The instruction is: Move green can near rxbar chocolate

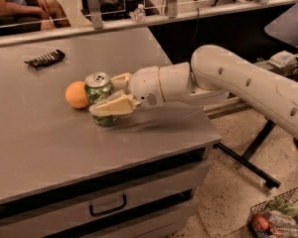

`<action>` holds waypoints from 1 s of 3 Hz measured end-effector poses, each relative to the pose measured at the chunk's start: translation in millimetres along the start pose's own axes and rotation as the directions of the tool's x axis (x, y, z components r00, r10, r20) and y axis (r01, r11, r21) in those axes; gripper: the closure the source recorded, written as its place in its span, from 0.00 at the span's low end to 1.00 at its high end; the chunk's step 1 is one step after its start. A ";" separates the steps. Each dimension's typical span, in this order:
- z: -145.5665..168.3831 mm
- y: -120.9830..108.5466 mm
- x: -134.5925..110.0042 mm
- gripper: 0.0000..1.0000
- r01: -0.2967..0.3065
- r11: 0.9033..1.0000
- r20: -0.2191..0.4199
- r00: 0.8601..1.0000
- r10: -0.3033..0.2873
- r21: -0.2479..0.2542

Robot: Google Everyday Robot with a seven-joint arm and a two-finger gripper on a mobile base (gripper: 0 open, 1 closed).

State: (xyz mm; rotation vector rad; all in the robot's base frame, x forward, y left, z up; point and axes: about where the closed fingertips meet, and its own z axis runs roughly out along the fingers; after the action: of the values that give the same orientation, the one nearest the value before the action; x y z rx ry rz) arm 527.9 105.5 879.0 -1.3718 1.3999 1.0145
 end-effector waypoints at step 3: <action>-47.9 -83.6 -73.5 1.00 0.117 0.964 0.069 0.988 -0.137 0.237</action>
Offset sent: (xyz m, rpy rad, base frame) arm 0.0922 -0.0539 0.1190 0.1683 -0.2522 -0.2608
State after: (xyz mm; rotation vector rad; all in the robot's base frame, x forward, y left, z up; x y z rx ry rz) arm 607.1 74.4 965.2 -1.2151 1.3049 0.7886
